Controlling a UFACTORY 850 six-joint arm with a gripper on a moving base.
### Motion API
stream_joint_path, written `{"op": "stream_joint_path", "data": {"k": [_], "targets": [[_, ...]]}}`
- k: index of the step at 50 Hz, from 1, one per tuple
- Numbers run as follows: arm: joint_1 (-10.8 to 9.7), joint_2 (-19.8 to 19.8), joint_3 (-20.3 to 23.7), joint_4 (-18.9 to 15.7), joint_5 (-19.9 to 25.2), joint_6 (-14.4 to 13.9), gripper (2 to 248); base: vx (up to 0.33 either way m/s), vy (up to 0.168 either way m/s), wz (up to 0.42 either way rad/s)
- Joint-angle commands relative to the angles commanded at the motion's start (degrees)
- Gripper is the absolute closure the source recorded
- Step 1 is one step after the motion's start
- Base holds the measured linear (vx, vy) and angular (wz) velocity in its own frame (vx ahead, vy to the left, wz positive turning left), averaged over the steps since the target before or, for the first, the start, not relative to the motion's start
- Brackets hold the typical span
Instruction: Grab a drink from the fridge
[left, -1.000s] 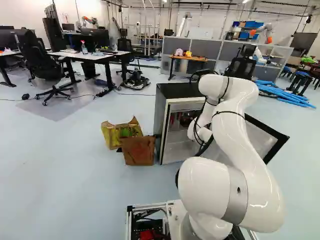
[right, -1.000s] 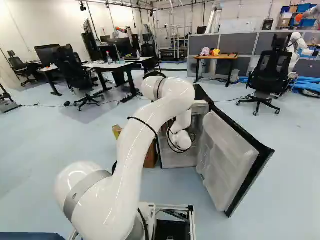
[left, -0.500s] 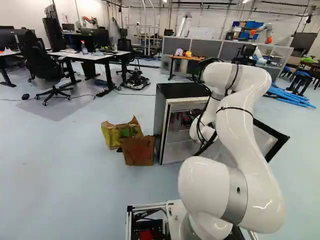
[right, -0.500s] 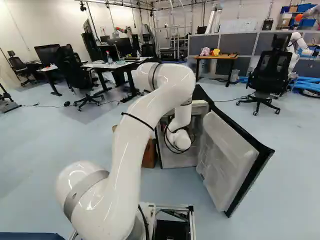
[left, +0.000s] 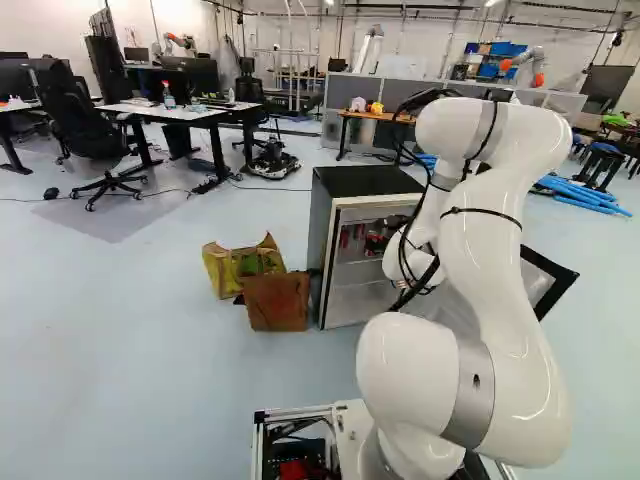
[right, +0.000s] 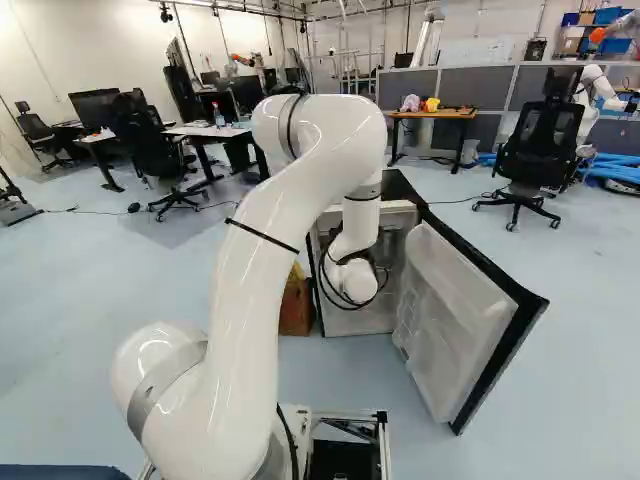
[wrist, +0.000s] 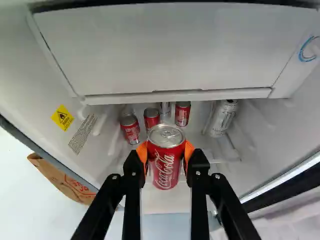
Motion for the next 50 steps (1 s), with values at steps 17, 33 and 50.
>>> {"op": "stream_joint_path", "data": {"k": [17,33,50], "targets": [[-1.0,6.3,7.0,0.0,0.0,0.0,157,0.000,0.000,0.000],[-1.9,12.2,13.1,0.0,0.0,0.0,157,0.000,0.000,0.000],[-2.4,17.6,17.7,0.0,0.0,0.0,157,0.000,0.000,0.000]]}}
